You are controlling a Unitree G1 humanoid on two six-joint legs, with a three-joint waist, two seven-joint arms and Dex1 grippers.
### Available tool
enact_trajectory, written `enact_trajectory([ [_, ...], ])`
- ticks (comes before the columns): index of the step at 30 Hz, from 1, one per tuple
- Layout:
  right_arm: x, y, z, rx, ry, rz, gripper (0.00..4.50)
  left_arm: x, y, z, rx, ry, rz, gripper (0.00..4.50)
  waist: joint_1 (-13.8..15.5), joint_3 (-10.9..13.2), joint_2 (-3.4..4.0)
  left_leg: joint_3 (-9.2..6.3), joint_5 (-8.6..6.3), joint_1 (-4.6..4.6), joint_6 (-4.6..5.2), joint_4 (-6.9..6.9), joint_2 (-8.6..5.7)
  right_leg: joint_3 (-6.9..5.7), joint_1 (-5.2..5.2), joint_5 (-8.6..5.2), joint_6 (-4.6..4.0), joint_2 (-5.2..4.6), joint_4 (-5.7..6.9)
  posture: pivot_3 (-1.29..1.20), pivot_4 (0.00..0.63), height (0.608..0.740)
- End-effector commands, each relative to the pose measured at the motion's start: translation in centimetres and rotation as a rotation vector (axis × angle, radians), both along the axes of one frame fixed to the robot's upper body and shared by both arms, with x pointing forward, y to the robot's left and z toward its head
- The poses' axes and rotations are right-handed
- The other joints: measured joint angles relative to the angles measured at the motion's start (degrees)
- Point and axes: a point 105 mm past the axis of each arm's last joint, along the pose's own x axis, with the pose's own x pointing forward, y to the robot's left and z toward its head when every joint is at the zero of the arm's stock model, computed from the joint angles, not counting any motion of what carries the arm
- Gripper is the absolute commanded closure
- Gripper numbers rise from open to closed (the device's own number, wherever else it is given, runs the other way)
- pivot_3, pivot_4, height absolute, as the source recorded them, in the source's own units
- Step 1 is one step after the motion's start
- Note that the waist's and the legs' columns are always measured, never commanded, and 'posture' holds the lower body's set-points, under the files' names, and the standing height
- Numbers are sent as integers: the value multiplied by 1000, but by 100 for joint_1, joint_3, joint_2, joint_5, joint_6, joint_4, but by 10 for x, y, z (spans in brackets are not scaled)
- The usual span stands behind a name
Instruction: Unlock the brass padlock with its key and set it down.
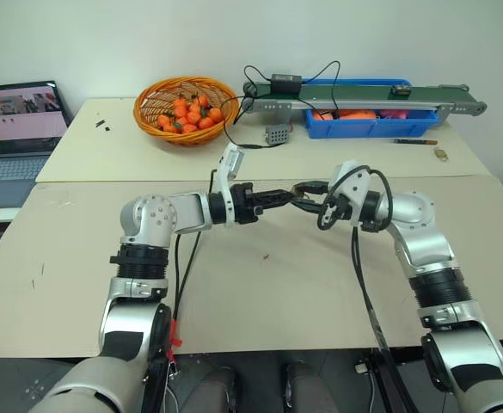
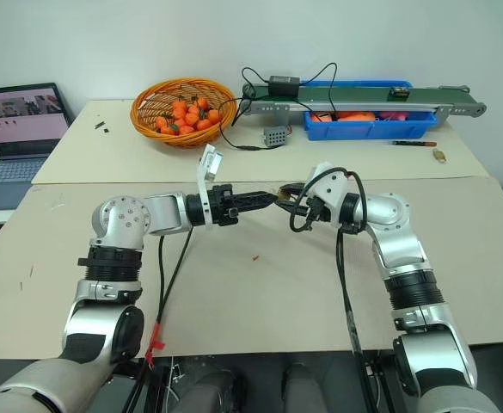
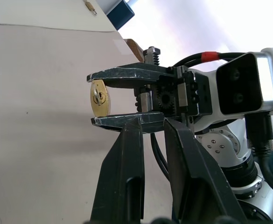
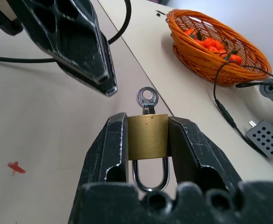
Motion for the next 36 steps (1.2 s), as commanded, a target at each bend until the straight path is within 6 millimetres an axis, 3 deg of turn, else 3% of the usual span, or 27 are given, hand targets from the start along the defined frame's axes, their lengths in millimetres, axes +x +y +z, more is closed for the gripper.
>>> enact_trajectory([
  [1,-4,-3,16,1,-72,4,3596,-4,5,10,-11,-42,3,3707,5,0,0,0,0,-1,0,0,0,0,0,0,0,0,0,0,150,740],
  [14,-14,-3,25,-3,-96,17,3596,8,17,14,-17,-46,75,3707,7,0,0,0,0,0,0,0,0,-1,0,0,0,0,-1,0,150,740],
  [36,-24,11,31,11,-104,52,3596,10,13,19,-25,-61,80,3707,11,0,0,0,0,-1,0,0,0,-2,0,0,0,0,-1,0,150,740],
])
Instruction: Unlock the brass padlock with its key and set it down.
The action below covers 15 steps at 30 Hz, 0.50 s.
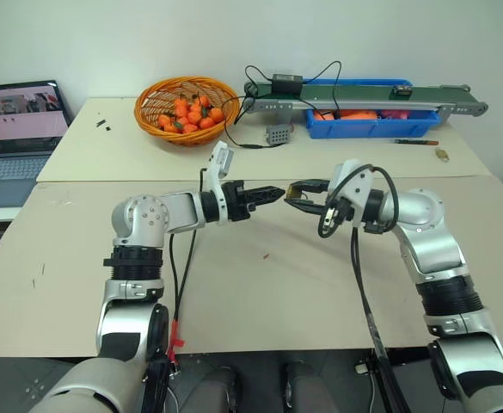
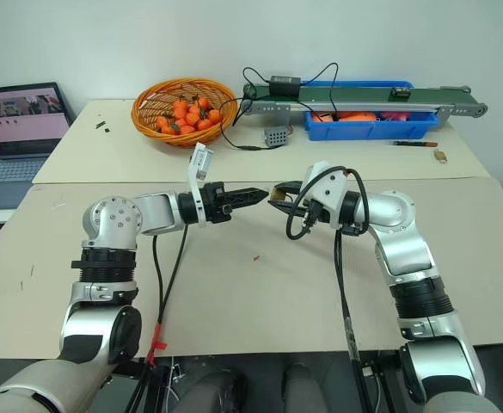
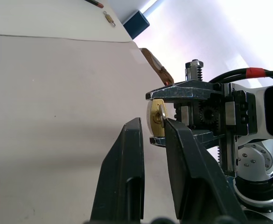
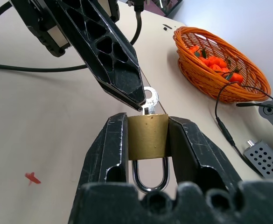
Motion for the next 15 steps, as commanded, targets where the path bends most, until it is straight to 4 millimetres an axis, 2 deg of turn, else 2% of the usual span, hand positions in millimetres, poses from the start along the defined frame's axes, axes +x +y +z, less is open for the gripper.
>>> enact_trajectory([
  [1,-5,1,16,26,-61,11,3596,3,0,17,-30,-54,9,3707,-1,0,0,0,0,0,0,0,0,0,0,0,0,0,0,0,150,740],
  [12,-5,1,14,23,-58,9,3596,4,2,14,-31,-32,26,3707,-1,0,0,0,0,0,0,0,0,0,0,0,0,0,0,0,150,740],
  [13,-5,1,14,23,-58,9,3596,4,2,14,-29,-29,28,4204,-1,0,0,0,0,0,0,0,0,0,0,0,0,0,0,0,150,740],
  [14,-5,1,14,23,-58,9,3596,5,2,13,-27,-23,32,4436,2,0,0,0,0,0,0,-1,0,0,0,0,0,0,0,0,150,740],
  [15,-5,1,14,23,-59,7,3596,5,2,12,-28,-21,31,4436,1,0,0,0,0,0,0,0,0,-1,0,0,0,0,0,0,150,740],
])
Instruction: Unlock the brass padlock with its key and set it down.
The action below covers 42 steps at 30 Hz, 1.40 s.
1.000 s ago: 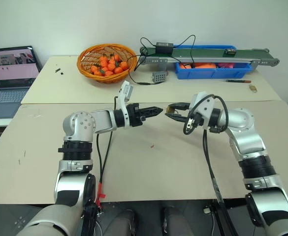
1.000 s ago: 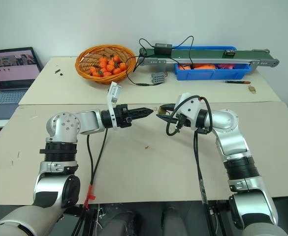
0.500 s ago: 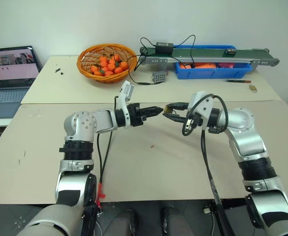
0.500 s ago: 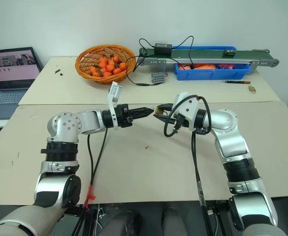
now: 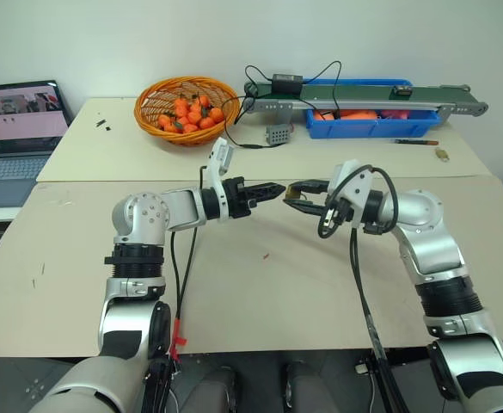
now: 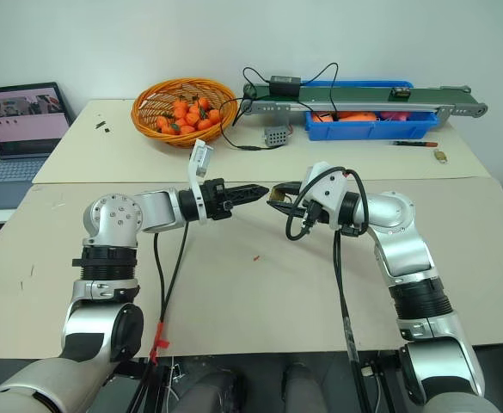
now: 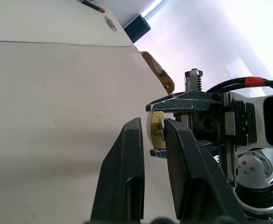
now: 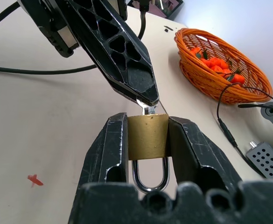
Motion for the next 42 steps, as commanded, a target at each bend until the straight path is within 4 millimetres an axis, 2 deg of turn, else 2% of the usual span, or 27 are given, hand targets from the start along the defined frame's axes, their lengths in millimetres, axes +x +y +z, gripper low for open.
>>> enact_trajectory([
  [1,-5,1,16,22,-65,11,3596,3,3,10,-15,-25,20,4436,-2,0,0,0,0,0,0,0,0,0,0,0,0,0,0,0,150,740],
  [11,-4,-1,18,21,-70,4,3596,0,2,9,-3,-42,3,4436,-3,0,0,0,0,0,0,0,0,1,0,0,0,0,0,0,150,740],
  [17,-8,7,37,61,-95,28,3596,-15,-1,-7,147,-171,-82,4436,-10,0,0,1,0,1,0,-3,0,3,0,0,0,-1,0,0,150,740],
  [21,-14,12,42,70,-83,49,3596,-23,-3,-6,175,-243,-133,4436,0,0,1,1,0,1,0,-1,0,3,0,0,0,0,-1,0,150,740],
  [32,-15,8,39,45,-73,37,3596,-10,13,5,108,-185,-58,4436,1,0,1,0,0,1,1,-2,0,0,-1,0,0,3,-1,0,150,740],
  [35,-11,2,26,-46,-100,17,3596,-13,22,11,101,-165,-63,3675,2,0,1,0,0,-1,1,-2,0,0,-2,0,0,2,-1,0,150,740],
  [40,-11,-5,1,-211,-164,23,3596,-24,30,11,114,-127,-93,1833,0,0,1,0,0,0,1,-1,-1,-1,-1,0,0,6,0,0,150,740],
  [42,-11,-6,-6,-264,-200,34,3596,-28,32,6,109,-90,-105,1833,-3,0,1,0,0,2,1,-1,0,-2,-1,0,0,6,1,0,150,740],
])
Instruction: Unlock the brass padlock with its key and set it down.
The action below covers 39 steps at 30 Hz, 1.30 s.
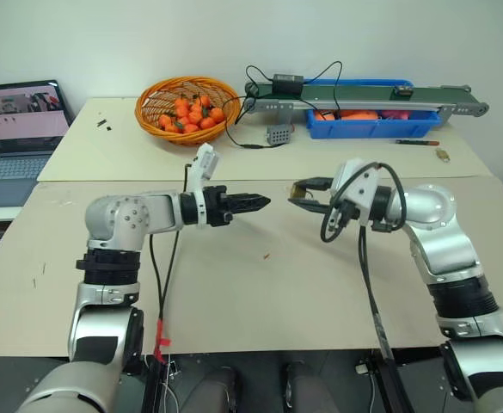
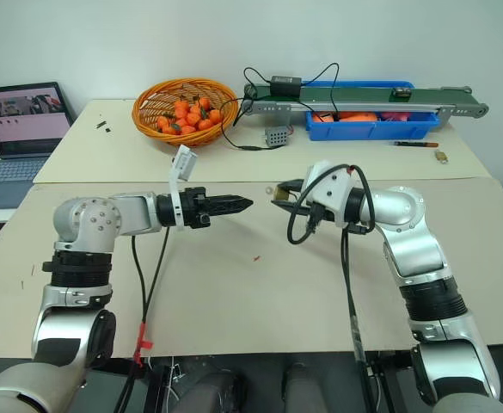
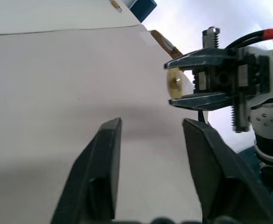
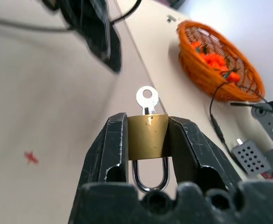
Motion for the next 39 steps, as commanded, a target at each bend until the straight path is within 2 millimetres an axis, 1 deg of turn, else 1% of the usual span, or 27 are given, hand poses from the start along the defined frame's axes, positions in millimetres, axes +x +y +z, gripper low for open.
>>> enact_trajectory([
  [1,-4,2,1,-83,-116,45,3596,-11,1,6,-20,5,-40,1833,-9,0,0,0,0,0,0,0,0,1,0,0,0,0,0,0,150,740],
  [3,-3,3,-1,-108,-152,53,3596,-14,2,-1,1,19,-42,1833,-20,0,0,0,0,2,0,0,0,3,0,0,0,0,1,0,150,740],
  [5,-3,5,-1,-122,-183,61,3596,-14,1,-4,1,35,-38,1833,-16,0,0,1,0,3,-1,0,0,3,0,0,0,1,1,0,150,740],
  [11,-2,7,1,-126,-226,68,3596,-15,-4,-5,-7,39,-39,1833,0,0,0,1,0,4,-1,0,0,2,2,0,0,2,0,0,150,740],
  [15,-5,12,8,-130,-253,82,3596,-11,-8,-7,-3,38,-26,1833,-3,0,0,1,0,4,-1,0,0,2,2,0,0,2,0,0,150,740],
  [26,-16,25,22,-96,-261,117,3596,-2,-14,-3,-8,10,-4,1833,2,0,0,1,0,3,-1,0,1,2,3,0,0,2,0,0,150,740],
  [28,-17,27,25,-85,-262,119,3596,1,-15,2,-17,-1,-1,1833,3,0,0,1,0,3,-1,0,1,2,3,0,0,1,-1,0,150,740],
  [34,-17,25,25,-91,-257,110,3596,4,-19,10,-34,-19,-7,1833,5,0,0,1,0,2,-1,0,0,1,2,0,0,1,-1,0,150,740],
  [39,-16,24,25,-93,-253,105,3596,4,-22,11,-38,-22,-20,1833,-1,0,0,1,0,2,-1,0,0,2,2,0,0,0,-1,0,150,740],
])
